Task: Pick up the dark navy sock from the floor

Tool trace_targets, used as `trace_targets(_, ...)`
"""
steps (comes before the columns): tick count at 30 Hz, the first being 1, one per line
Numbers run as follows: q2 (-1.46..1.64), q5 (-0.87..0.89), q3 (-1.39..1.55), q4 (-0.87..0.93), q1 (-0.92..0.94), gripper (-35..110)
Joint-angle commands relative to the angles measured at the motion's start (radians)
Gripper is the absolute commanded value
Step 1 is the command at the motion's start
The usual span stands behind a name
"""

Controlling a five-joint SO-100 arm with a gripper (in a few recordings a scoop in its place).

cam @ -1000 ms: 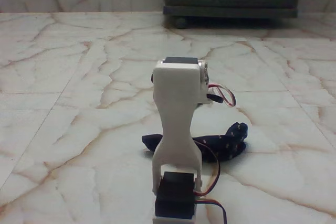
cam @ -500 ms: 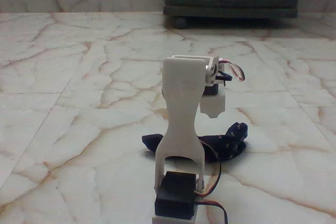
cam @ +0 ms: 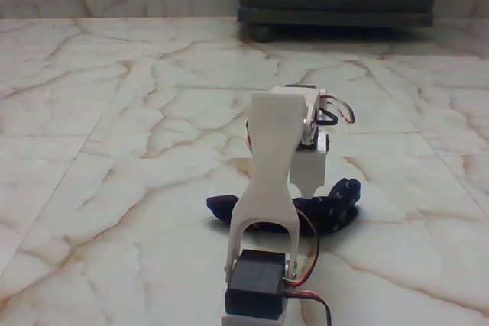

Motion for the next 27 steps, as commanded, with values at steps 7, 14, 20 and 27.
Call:
trace_targets(7, -0.198, -0.015, -0.198, 0.008, 0.035, 9)
trace_targets(14, -0.334, -0.083, -0.233, -0.186, 0.028, 9)
trace_targets(20, -0.416, -0.190, -0.218, -0.319, 0.037, 7)
trace_targets(27, -0.413, -0.305, -0.129, -0.403, 0.043, 0)
